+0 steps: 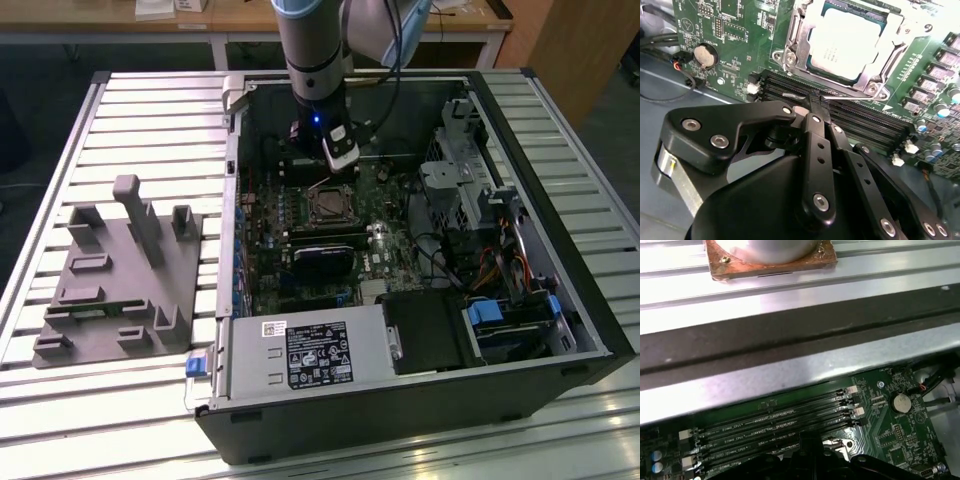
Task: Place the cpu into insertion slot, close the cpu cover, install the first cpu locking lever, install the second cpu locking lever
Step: 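Install the first cpu locking lever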
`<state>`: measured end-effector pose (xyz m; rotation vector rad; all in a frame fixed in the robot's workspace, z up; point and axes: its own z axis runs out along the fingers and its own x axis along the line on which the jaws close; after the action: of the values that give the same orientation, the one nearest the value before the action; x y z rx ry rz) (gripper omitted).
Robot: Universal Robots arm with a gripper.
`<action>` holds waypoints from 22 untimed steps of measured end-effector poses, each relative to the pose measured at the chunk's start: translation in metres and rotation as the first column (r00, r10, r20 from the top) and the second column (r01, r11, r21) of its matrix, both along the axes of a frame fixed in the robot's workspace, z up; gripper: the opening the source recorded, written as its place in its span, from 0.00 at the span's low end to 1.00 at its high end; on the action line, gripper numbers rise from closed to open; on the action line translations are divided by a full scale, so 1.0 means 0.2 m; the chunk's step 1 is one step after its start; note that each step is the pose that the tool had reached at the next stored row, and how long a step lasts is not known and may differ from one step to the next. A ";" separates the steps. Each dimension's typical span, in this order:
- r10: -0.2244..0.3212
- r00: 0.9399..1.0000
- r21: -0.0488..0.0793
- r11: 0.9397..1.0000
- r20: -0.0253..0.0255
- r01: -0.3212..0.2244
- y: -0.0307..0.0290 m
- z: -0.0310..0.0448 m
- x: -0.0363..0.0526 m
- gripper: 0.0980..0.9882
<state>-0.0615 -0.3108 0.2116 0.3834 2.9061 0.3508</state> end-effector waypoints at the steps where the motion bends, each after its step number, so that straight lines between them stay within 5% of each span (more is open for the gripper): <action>1: -0.007 1.000 0.000 1.000 0.000 0.007 0.002 -0.002 0.000 0.01; 9: -0.085 0.996 -0.002 0.996 0.000 0.085 0.011 -0.018 0.000 0.01; 22: -0.121 0.993 -0.005 0.993 0.003 0.121 0.034 -0.037 -0.003 0.01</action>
<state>-0.0622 -0.3041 0.2041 0.5551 2.8634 0.3252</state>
